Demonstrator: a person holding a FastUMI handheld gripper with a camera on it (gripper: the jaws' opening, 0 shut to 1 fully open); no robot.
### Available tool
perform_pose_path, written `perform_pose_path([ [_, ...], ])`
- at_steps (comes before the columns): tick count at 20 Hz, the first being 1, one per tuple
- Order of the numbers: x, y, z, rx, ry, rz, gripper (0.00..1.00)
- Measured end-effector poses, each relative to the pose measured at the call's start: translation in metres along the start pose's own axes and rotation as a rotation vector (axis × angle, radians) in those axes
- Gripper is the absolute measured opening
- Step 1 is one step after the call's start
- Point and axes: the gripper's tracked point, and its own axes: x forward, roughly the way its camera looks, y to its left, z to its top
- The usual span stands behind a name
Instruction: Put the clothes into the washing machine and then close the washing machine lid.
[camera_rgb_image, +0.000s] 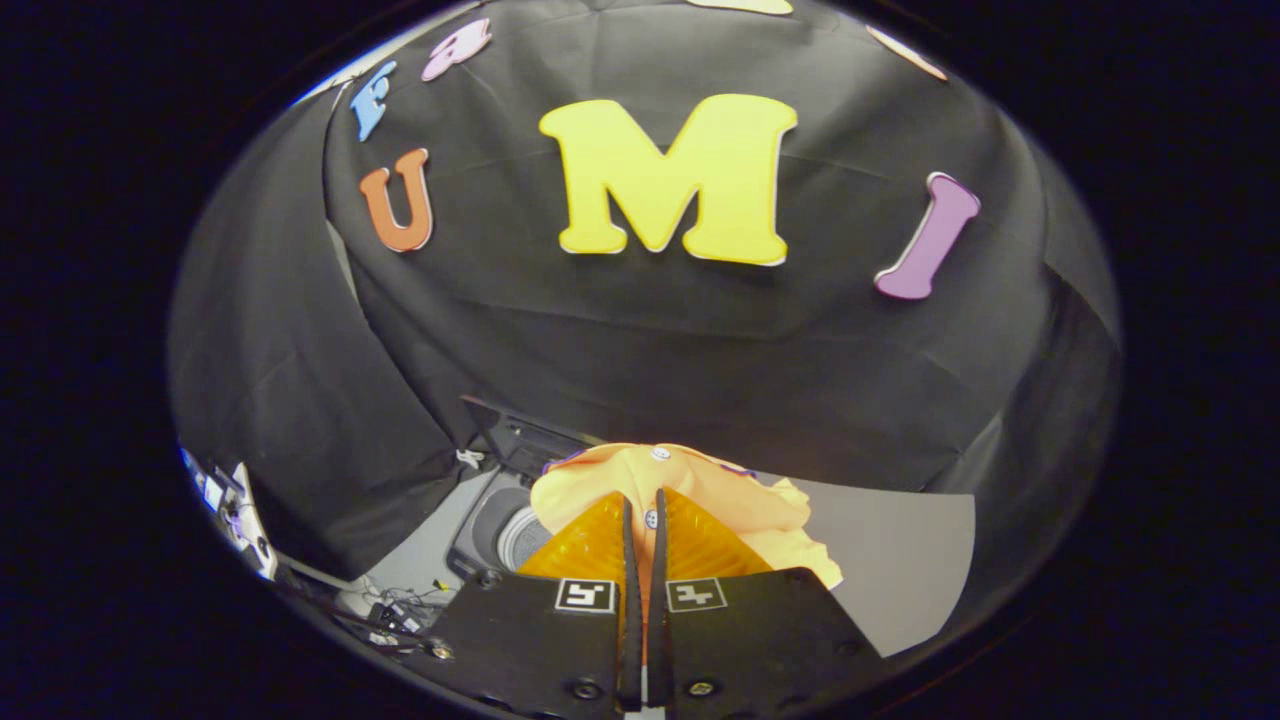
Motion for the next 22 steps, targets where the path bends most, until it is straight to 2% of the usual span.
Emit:
perform_pose_path([
  [12, 0.033, 0.095, 0.001, -0.072, 0.032, 0.128, 0.06],
  [22, 0.08, 0.143, -0.036, -0.109, 0.104, 0.166, 0.06],
])
